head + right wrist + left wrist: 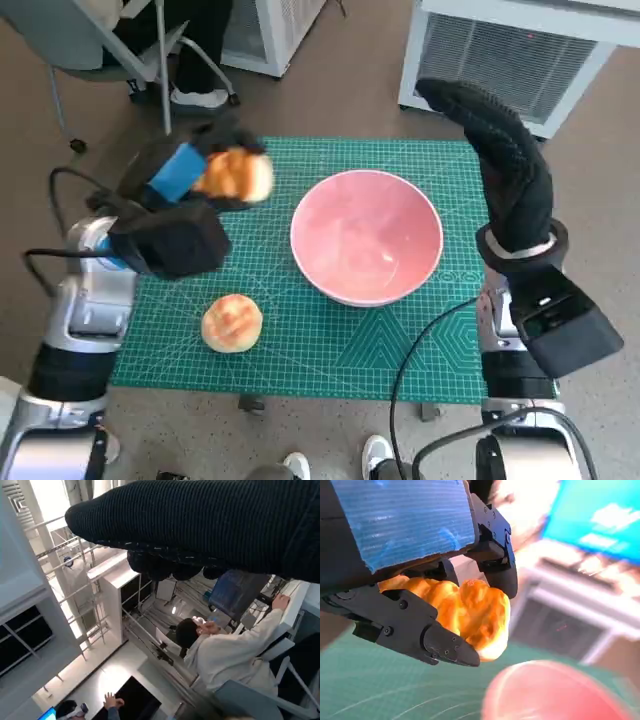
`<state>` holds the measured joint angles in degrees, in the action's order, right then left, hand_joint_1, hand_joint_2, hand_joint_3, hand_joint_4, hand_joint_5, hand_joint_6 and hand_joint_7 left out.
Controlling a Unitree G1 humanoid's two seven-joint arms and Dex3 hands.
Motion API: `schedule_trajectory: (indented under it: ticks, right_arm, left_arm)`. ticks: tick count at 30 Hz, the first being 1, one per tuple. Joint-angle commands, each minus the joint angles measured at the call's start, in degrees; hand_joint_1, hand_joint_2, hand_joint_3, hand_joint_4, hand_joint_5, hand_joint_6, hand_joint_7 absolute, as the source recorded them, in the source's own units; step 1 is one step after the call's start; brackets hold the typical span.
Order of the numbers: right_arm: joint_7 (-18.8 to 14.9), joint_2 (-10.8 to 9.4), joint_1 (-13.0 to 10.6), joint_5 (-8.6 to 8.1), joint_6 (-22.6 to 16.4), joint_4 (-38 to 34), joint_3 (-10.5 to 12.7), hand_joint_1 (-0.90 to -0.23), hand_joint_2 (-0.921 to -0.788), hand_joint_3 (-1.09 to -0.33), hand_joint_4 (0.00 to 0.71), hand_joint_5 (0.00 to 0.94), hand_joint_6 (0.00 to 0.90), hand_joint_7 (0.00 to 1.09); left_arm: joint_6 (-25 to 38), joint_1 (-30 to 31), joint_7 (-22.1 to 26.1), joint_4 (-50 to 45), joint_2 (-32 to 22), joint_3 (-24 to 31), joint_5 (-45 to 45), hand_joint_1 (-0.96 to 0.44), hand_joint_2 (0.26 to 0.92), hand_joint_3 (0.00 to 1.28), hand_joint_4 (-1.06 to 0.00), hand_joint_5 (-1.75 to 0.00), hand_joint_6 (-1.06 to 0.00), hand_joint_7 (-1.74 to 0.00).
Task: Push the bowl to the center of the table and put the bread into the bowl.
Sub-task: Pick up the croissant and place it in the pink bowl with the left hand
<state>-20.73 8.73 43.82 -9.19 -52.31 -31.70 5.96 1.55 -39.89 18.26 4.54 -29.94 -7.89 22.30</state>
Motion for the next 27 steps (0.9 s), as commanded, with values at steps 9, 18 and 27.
schedule_trajectory:
  ticks: [9,18,27]
  right_arm:
    - [0.2,-0.2,-1.5,-0.75,0.9,1.0,-0.2,-0.578,-0.921,-0.847,0.259,0.012,-0.001,0.63]
    - [0.2,-0.3,-2.3,-0.98,1.7,2.9,-0.3,-0.575,-0.921,-0.856,0.26,0.013,-0.001,0.63]
    - [-0.4,-0.2,-3.6,-2.43,3.9,6.1,-0.7,-0.572,-0.921,-0.849,0.256,0.013,-0.001,0.62]
  left_arm:
    - [-4.1,-7.2,2.1,5.3,7.9,-9.0,2.4,0.0,0.92,0.09,-0.66,-1.15,-0.59,-1.25]
    - [-3.8,-9.4,1.6,10.6,11.3,-13.1,6.9,0.0,0.921,0.14,-0.61,-1.19,-0.53,-1.32]
    - [-0.9,-10.2,11.6,13.4,11.3,-14.7,4.9,-0.32,0.92,0.06,-0.18,-0.06,-0.31,-0.16]
